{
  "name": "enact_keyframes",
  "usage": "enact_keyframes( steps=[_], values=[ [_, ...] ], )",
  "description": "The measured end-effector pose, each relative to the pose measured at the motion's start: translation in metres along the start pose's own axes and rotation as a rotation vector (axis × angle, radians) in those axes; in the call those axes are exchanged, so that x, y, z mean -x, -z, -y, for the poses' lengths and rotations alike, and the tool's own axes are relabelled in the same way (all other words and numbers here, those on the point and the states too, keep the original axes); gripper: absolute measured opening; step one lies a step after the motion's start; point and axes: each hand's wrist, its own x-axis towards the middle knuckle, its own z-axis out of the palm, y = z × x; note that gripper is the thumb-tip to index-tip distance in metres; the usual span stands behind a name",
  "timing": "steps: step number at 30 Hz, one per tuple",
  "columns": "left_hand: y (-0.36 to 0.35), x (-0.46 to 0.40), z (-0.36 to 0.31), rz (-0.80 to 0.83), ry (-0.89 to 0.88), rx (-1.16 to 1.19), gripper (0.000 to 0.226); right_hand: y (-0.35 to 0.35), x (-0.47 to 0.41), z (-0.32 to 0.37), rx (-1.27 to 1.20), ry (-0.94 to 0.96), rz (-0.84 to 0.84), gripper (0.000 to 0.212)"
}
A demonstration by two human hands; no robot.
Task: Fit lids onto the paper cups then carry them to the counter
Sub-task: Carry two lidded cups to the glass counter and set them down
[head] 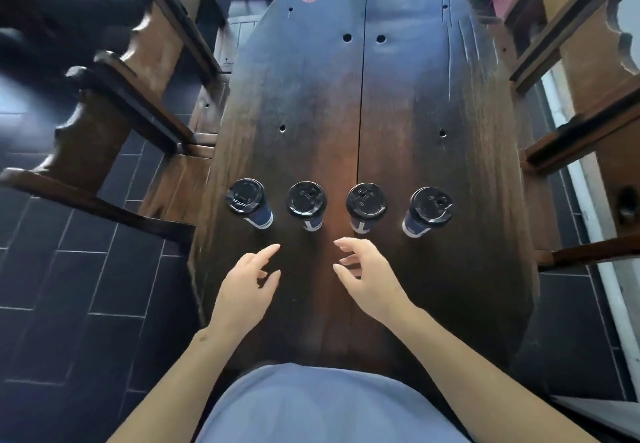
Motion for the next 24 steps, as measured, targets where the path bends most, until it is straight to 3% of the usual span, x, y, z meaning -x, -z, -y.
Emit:
enact_keyframes(
  steps=[7, 14, 24],
  values=[
    [0.049, -0.046, 0.076, 0.037, -0.016, 0.083, 0.059, -0.045, -0.032, 0.021, 0.083, -0.078, -0.098, 0.041],
    [0.064, -0.092, 0.103, 0.179, -0.004, 0.133, 0.067, -0.063, -0.061, 0.022, 0.044, -0.193, -0.196, 0.063],
    [0.043, -0.136, 0.101, 0.131, -0.023, 0.079, 0.063, -0.07, -0.104, 0.009, 0.304, -0.162, -0.103, 0.065]
  ],
)
